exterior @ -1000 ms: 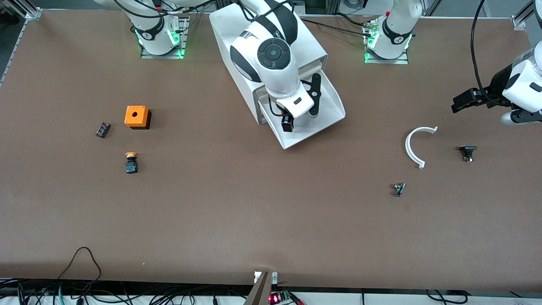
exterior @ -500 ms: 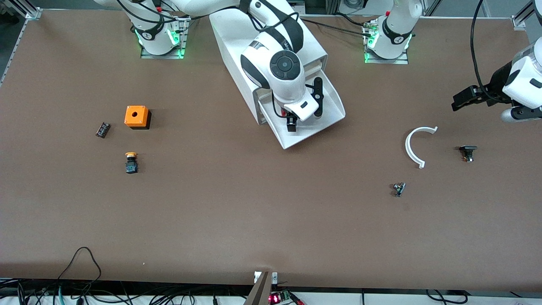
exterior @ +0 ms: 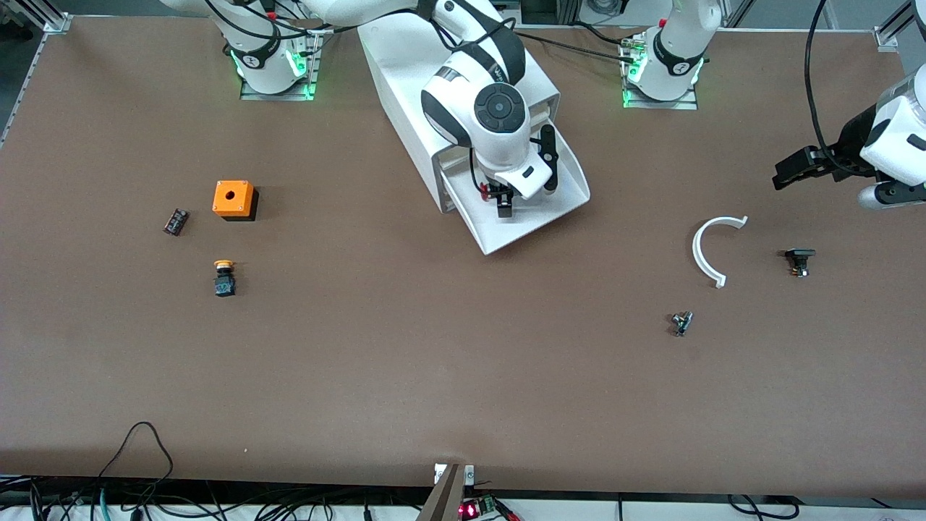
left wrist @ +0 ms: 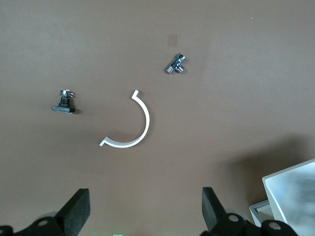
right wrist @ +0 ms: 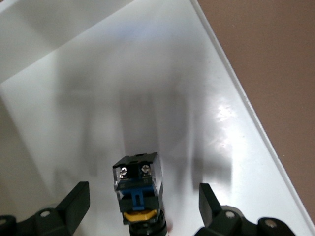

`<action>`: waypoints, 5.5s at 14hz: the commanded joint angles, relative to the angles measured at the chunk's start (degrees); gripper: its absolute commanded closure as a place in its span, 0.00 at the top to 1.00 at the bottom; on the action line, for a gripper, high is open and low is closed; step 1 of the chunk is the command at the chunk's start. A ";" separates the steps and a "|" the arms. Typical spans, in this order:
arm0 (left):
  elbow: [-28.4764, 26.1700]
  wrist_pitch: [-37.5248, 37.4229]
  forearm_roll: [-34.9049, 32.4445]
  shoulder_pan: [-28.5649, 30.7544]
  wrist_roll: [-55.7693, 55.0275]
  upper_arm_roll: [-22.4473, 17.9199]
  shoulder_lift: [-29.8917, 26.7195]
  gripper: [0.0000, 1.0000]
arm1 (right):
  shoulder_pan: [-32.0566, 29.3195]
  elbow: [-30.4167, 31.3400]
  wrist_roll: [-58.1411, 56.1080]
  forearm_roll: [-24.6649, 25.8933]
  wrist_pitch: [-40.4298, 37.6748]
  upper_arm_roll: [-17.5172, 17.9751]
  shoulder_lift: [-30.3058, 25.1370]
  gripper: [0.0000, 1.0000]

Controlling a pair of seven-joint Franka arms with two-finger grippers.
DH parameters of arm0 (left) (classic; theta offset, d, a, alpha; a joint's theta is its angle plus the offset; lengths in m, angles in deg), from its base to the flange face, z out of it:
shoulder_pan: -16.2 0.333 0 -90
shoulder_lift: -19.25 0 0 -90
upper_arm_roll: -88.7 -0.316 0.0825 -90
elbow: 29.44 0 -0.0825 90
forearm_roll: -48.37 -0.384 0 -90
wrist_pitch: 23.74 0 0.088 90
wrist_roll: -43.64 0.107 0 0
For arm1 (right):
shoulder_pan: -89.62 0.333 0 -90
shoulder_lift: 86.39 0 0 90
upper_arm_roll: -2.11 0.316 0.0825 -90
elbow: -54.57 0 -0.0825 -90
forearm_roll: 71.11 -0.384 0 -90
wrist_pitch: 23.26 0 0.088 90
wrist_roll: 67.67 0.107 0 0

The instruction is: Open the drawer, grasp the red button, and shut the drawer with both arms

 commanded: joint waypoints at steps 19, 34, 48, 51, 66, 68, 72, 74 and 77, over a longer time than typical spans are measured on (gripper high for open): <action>-2.60 11.26 3.15 -1.04 -3.03 0.68 3.98 1.00 | -0.01 -3.44 -2.91 -0.51 0.10 -4.83 -3.47 0.18; -20.87 51.98 4.03 -20.03 -46.46 7.70 20.80 1.00 | -15.56 17.36 19.84 1.51 2.20 -19.15 -19.65 0.18; -30.03 49.07 3.16 -11.71 -45.23 28.99 11.48 1.00 | -24.98 53.05 37.78 8.63 35.84 -17.66 -22.65 0.19; -26.43 48.81 2.63 -6.15 -37.99 21.19 7.00 1.00 | -24.98 58.42 37.96 8.37 45.94 -17.66 -20.29 0.20; -5.33 1.79 2.10 -5.53 -1.28 -5.56 -6.38 1.00 | -26.03 21.64 50.53 8.89 -9.79 -17.66 -26.34 1.00; -4.98 1.53 2.10 -5.53 -0.85 -5.38 -5.86 1.00 | -30.06 17.93 50.09 8.63 -13.43 -15.74 -26.60 1.00; -3.92 1.09 2.10 -5.62 -0.76 -5.03 -5.41 1.00 | -45.71 16.16 49.74 8.98 -16.25 -4.83 -30.99 1.00; -3.66 1.09 2.10 -5.53 -0.76 -5.38 -5.15 1.00 | -45.90 16.07 50.17 9.33 -16.08 -6.66 -33.01 1.00; -2.78 1.09 2.10 -5.62 -0.76 -5.30 -4.62 1.00 | -45.81 15.54 49.12 9.77 -19.65 -9.31 -33.98 1.00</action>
